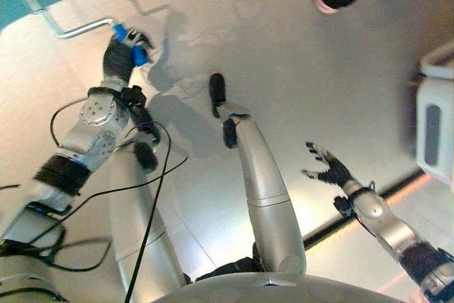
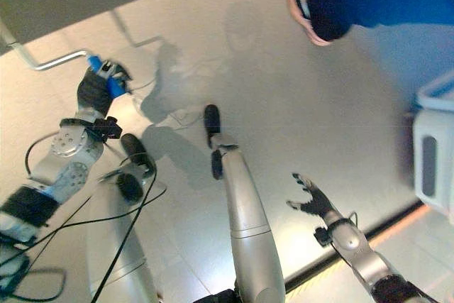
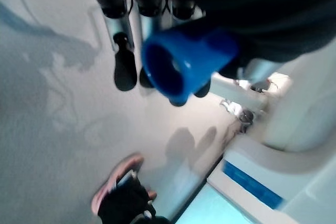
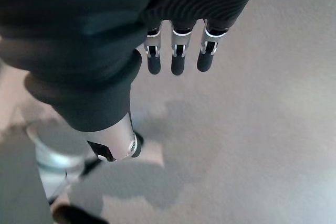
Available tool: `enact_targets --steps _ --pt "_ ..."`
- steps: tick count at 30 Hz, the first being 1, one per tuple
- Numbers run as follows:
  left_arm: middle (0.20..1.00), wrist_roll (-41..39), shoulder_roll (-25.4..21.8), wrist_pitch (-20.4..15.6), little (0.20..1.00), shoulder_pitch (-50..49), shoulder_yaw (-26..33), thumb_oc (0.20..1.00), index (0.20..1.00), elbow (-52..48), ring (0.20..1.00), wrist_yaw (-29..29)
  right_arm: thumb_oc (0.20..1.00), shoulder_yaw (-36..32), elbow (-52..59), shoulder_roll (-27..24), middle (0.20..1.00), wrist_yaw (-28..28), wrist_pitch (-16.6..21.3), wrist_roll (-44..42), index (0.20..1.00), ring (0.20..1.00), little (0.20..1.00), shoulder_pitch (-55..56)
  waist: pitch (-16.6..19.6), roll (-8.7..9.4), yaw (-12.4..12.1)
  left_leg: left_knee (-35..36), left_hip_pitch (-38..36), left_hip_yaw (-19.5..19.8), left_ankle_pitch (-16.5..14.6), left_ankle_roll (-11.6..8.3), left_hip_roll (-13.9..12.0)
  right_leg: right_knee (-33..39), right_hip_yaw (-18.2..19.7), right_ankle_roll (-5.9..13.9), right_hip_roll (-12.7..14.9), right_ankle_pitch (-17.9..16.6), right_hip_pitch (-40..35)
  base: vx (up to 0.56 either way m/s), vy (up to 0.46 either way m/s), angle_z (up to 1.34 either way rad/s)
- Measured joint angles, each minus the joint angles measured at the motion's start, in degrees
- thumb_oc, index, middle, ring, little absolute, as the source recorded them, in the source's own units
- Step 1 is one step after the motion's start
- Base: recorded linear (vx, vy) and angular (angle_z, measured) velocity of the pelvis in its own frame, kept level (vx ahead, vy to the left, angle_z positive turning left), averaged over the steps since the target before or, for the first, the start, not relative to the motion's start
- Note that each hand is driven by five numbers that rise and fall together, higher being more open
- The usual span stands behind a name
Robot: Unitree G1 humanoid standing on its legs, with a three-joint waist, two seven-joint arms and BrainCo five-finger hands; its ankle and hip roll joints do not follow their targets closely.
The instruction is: Raise the hospital bed
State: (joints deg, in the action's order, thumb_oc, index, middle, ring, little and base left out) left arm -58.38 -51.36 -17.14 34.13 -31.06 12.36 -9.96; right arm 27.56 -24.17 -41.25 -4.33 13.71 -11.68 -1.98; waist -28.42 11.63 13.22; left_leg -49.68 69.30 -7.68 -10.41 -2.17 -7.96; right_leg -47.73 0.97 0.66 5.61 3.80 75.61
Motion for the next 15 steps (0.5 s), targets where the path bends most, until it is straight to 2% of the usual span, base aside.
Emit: enact_targets --steps 1,2,5,9,10,12,15 --pt "0.2 -1.28 -1.05 0.24 0.2 -0.19 0.18 0.2 0.2 -0.28 0.2 0.65 1.0 -0.15 0.28 -0.01 1.0 0.05 0.26 0.43 1.0 1.0 1.0 -0.31 -0.08 -0.15 -0.57 1.46 -1.09 0.07 0.32 -0.23 0.42 0.56 -0.37 -0.09 0.66 0.18 -0.97 -0.04 -0.036 0.26" --pt "0.2 -3.59 -2.56 0.45 0.2 -0.19 -1.23 0.2 0.2 -2.31 0.2 1.46 1.0 -0.77 0.23 0.26 1.0 -0.21 0.46 0.98 1.0 1.0 1.0 0.04 -0.08 -0.13 0.4 5.35 -2.68 0.04 1.76 -0.44 1.51 2.94 -0.64 0.36 1.37 -0.04 -2.18 -0.02 -0.01 0.27" --pt "0.2 -5.05 -5.09 0.4 0.2 -1.27 -1.49 0.2 0.2 -3.82 0.2 4.55 1.0 -0.69 -1.87 0.59 1.0 -0.32 0.57 2.08 1.0 1.0 1.0 0.02 -0.12 -0.21 -0.65 10.16 -5.2 0.25 4.5 -0.82 2.34 5.59 -1.52 0.43 1.87 -0.73 -4.41 -0.02 -0.006 0.22" --pt "0.2 -6.45 -6.28 0.32 0.2 -2.95 -1.51 0.2 0.2 -6.63 0.2 7.43 1.0 -1.23 -1.84 0.93 1.0 -0.33 0.65 2.28 1.0 1.0 1.0 -0.22 -0.26 -0.41 -1.83 10.07 -5.69 0.43 4.4 -1.36 2.51 5.0 -1.71 -0.73 2.0 -0.23 -4.81 0.0 0.006 0.05" --pt "0.2 -7.21 -7.2 0.59 0.2 -4.69 -0.43 0.2 0.2 -7.75 0.2 7.91 1.0 -1.71 -2.18 1.53 1.0 -0.11 0.9 2.29 1.0 1.0 1.0 -0.43 -0.48 -0.75 -2.68 9.85 -5.64 0.96 4.3 -1.49 2.88 4.55 -1.93 -0.71 2.33 0.0 -4.93 0.01 0.027 0.1" --pt "0.2 -8.94 -10.76 0.78 0.2 -9.8 2.97 0.2 0.2 -11.35 0.2 9.49 1.0 -2.41 -3.18 2.33 1.0 0.02 0.96 2.22 1.0 1.0 1.0 -0.29 -0.69 -1.06 -2.1 8.74 -5.73 2.04 3.93 -1.7 3.37 2.81 -2.53 -0.85 2.98 1.28 -5.4 0.0 0.014 0.2" --pt "0.2 -10.7 -12.68 0.83 0.2 -10.32 3.96 0.2 0.2 -11.78 0.2 10.45 1.0 -2.41 -3.63 2.37 1.0 0.45 0.99 2.23 1.0 1.0 1.0 0.53 -0.72 -1.11 -3.58 8.17 -5.61 2.9 3.64 -1.99 3.34 2.13 -2.95 -0.76 2.92 1.94 -5.53 0.0 0.034 0.09"
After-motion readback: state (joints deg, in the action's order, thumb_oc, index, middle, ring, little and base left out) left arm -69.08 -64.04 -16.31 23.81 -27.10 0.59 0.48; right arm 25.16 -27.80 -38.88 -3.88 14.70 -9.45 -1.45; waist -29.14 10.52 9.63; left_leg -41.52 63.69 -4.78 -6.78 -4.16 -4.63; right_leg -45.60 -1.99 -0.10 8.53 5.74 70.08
